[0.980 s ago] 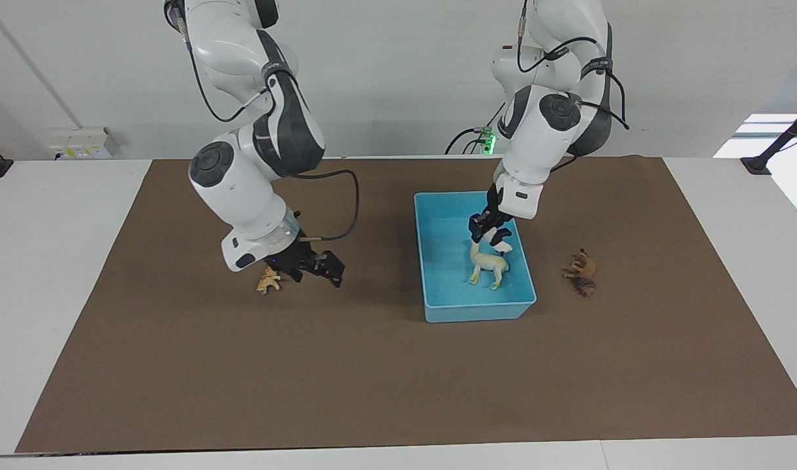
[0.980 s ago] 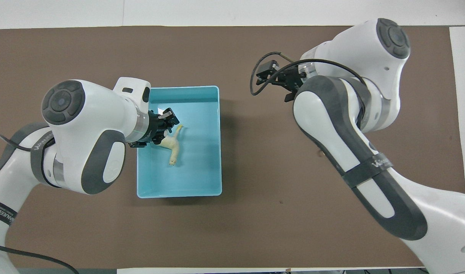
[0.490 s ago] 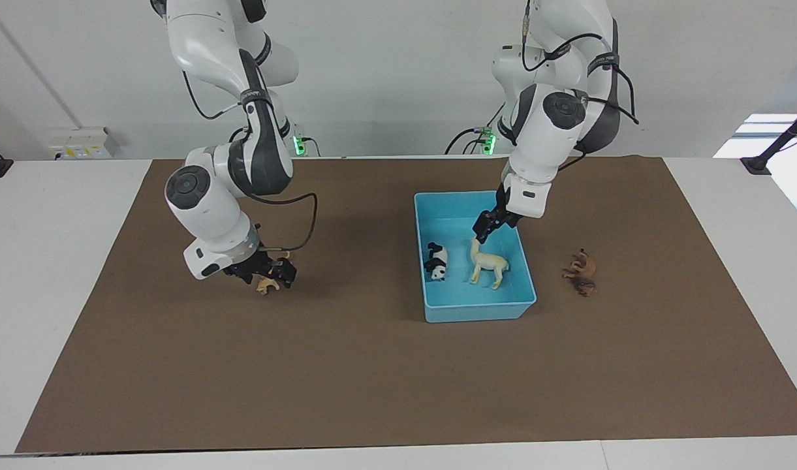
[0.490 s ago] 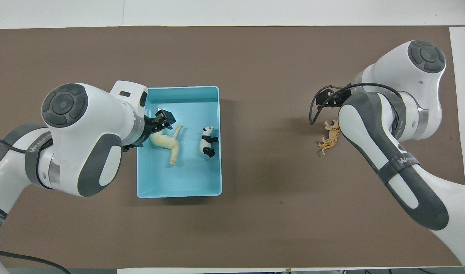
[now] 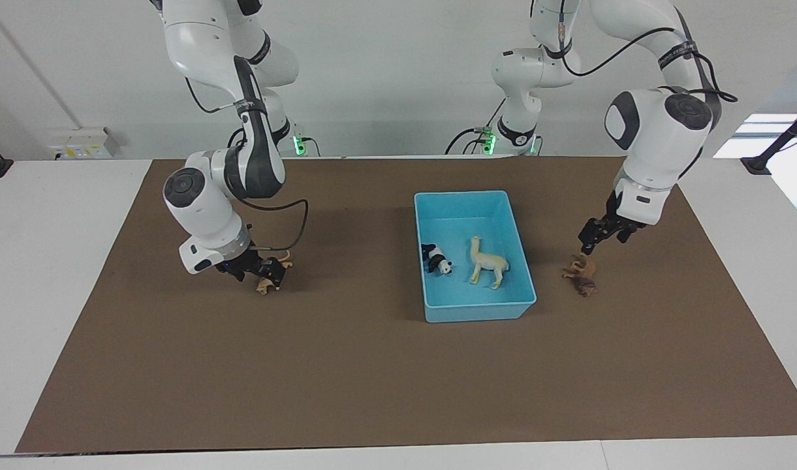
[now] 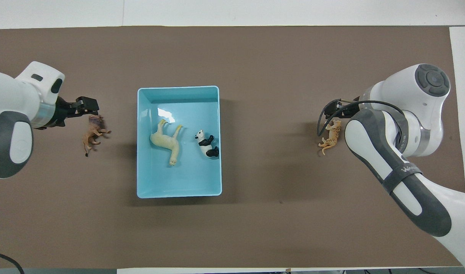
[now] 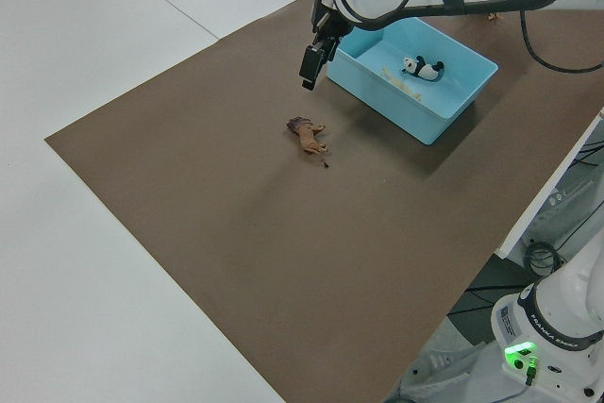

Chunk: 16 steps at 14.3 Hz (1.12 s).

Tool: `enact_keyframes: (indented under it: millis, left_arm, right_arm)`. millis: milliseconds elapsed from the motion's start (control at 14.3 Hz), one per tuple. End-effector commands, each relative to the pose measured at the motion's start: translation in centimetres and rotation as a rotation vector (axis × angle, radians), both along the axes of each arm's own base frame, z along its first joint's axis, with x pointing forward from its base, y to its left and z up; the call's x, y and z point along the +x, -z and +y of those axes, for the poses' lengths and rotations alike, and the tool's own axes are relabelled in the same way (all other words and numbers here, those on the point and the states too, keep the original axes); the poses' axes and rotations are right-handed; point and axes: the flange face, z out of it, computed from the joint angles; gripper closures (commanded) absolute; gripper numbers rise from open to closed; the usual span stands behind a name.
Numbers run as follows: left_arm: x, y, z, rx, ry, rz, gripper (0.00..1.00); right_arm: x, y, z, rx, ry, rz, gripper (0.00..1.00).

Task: Put all toys into storage box
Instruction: 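Grasp the tiger with the right gripper while the left gripper grasps the brown horse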

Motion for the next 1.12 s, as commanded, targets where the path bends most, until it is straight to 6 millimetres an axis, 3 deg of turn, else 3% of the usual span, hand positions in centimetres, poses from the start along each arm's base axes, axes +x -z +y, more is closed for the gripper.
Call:
enact_keyframes:
  millis: [0,140,210,420,770,840,1050]
  left_arm:
    - [0.0,2.9,0.2,0.022,0.115,0.006,0.00]
    - [0.0,5.3,0.3,0.023,0.133,0.031,0.00]
    - [-0.9,6.6,0.3,0.025,0.177,0.038,0.00]
    - [-1.9,8.9,0.4,0.027,0.203,0.017,0.00]
    - [-2.7,10.6,0.1,0.025,0.208,0.018,0.00]
    - [-2.9,11.0,-0.2,0.025,0.208,0.012,0.00]
    - [-3.0,11.6,-0.6,0.025,0.213,0.004,0.00]
  right_arm:
    - [-1.6,-0.1,0.0,-0.014,-0.025,-0.023,0.00]
    - [-1.7,0.0,0.2,-0.014,-0.029,-0.025,0.00]
    - [-1.9,0.5,0.1,-0.014,-0.029,-0.017,0.00]
    - [-2.6,1.2,0.3,-0.016,-0.034,-0.002,0.00]
    - [-3.5,2.3,0.5,-0.019,-0.036,-0.039,0.00]
    - [-3.4,2.3,0.5,-0.019,-0.035,-0.039,0.11]
    - [-3.3,2.1,0.6,-0.019,-0.057,-0.039,0.67]
